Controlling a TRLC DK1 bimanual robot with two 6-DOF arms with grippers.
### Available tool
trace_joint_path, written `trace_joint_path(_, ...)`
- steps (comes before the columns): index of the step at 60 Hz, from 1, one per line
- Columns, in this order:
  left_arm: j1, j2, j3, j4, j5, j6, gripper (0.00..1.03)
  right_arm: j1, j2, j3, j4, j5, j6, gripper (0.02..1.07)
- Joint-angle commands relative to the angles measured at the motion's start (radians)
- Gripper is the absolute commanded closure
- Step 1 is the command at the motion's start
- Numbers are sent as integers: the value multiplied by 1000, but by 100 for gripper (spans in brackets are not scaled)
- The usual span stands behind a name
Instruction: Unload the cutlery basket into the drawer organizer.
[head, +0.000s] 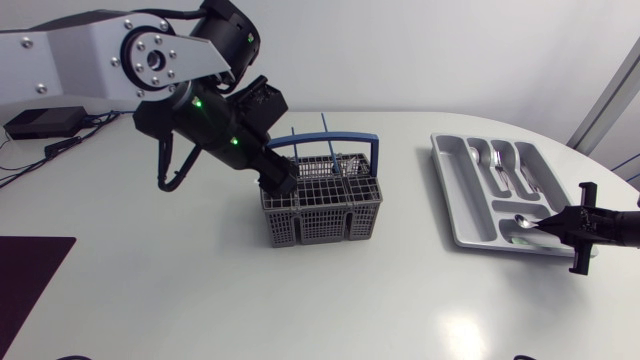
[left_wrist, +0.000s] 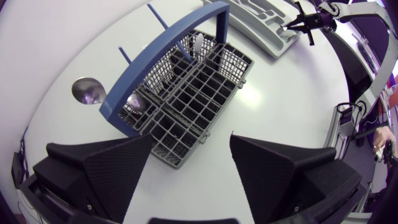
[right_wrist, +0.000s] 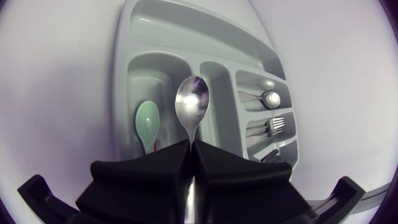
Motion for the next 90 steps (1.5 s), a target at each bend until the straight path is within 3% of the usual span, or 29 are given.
trace_joint_path(1, -9, -21, -30, 9, -12, 25, 11, 13, 30, -43, 29, 19, -40, 96)
trace_joint_path(7, -15, -34, -56, 21, -27, 34, 11, 13, 32, -64, 60, 22, -34, 85)
trace_joint_path(13, -28, -57, -94, 36, -48, 61, 11, 11, 15, -69, 69, 21, -5, 46)
trace_joint_path(19, -35, -90, -128, 55, -50, 82, 11, 11, -46, -74, 58, 7, 58, 20)
trace_joint_path(26, -60, -133, -197, 85, -74, 125, 11, 27, -149, -75, -5, -19, 130, 11)
trace_joint_path(34, -84, -187, -306, 154, -102, 166, 11, 77, -280, -77, -105, -50, 259, 11)
trace_joint_path(41, -107, -233, -412, 240, -156, 208, 11, 166, -378, -117, -111, -65, 423, 11)
trace_joint_path(51, -114, -277, -542, 352, -200, 255, 13, 326, -436, -153, -9, -65, 758, 12)
trace_joint_path(60, -109, -305, -625, 428, -211, 291, 20, 469, -404, -152, 95, -40, 997, 15)
trace_joint_path(66, -114, -313, -672, 483, -229, 320, 30, 548, -353, -123, 146, -14, 1129, 17)
trace_joint_path(75, -115, -314, -711, 556, -237, 344, 47, 659, -275, -61, 175, 36, 1245, 34)
trace_joint_path(82, -117, -302, -728, 595, -237, 344, 49, 708, -230, -8, 201, 68, 1316, 48)
trace_joint_path(90, -120, -264, -749, 661, -237, 343, 70, 740, -175, 66, 208, 75, 1386, 63)
